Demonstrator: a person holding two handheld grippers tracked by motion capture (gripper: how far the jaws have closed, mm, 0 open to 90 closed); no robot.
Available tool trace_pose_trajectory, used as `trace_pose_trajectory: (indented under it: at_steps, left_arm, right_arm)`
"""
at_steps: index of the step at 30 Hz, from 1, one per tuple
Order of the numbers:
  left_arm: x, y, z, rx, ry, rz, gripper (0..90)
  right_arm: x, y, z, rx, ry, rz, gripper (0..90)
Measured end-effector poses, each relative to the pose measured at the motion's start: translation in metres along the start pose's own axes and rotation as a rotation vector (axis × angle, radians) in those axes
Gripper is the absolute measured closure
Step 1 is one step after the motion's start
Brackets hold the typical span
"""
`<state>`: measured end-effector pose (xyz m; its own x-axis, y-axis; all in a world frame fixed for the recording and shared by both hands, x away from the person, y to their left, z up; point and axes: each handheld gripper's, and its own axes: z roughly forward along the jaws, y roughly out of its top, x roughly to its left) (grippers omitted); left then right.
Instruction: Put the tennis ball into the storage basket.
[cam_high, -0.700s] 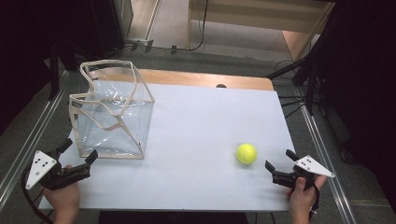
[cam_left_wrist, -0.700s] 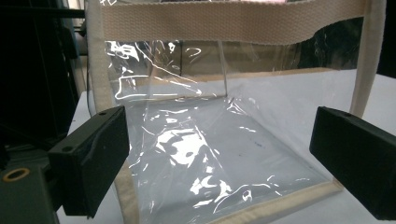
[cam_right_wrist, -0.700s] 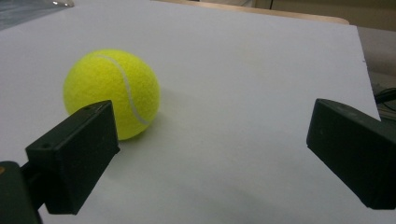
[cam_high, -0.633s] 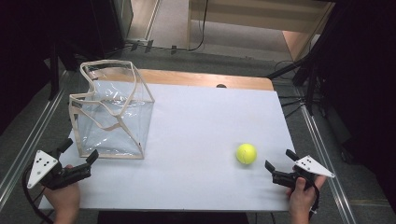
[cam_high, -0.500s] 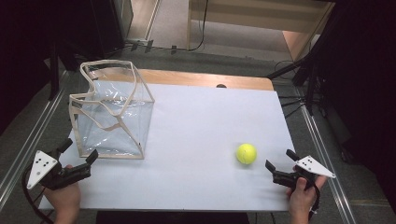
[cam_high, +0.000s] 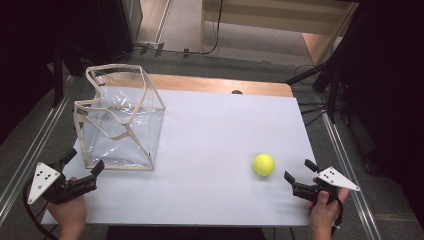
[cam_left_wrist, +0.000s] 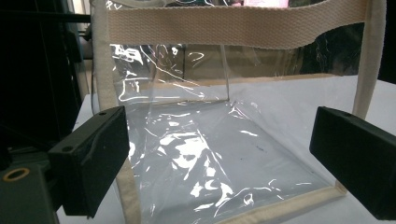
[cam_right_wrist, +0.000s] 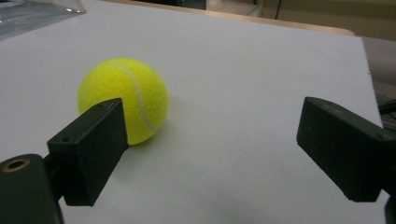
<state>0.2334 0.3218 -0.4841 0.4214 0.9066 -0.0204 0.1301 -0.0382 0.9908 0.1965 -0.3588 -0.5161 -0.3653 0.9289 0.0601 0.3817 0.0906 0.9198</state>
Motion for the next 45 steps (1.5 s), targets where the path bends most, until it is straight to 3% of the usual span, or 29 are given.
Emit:
trace_pose_trajectory:
  at_steps: [7,10,11,13,18,31,45]
  left_arm:
    - [0.000,0.000,0.000,0.003,-0.012,0.012,5.4]
    - [0.000,0.000,0.000,0.006,-0.021,0.013,5.4]
    - [-0.001,0.000,0.000,0.000,-0.022,0.012,5.4]
    - [0.000,0.000,0.000,-0.001,-0.023,0.009,5.3]
    - [-0.001,0.000,0.000,-0.001,-0.024,0.020,5.3]
    - [-0.003,0.000,0.000,0.006,-0.023,0.029,5.4]
    - [-0.003,-0.001,0.001,0.002,-0.025,0.032,5.4]
  right_arm:
    - [0.000,0.006,-0.004,-0.013,0.041,0.020,7.8]
    - [0.004,0.014,-0.009,-0.022,0.048,0.010,6.9]
    - [0.005,0.016,-0.010,-0.019,0.054,0.004,0.7]
    - [0.008,0.020,-0.011,-0.012,0.088,0.003,0.0]
    - [0.017,0.032,-0.007,0.017,0.089,-0.033,0.0]
    - [0.026,0.072,0.023,0.152,0.189,-0.084,0.0]
    - [0.040,0.086,0.050,0.328,0.206,-0.139,0.0]
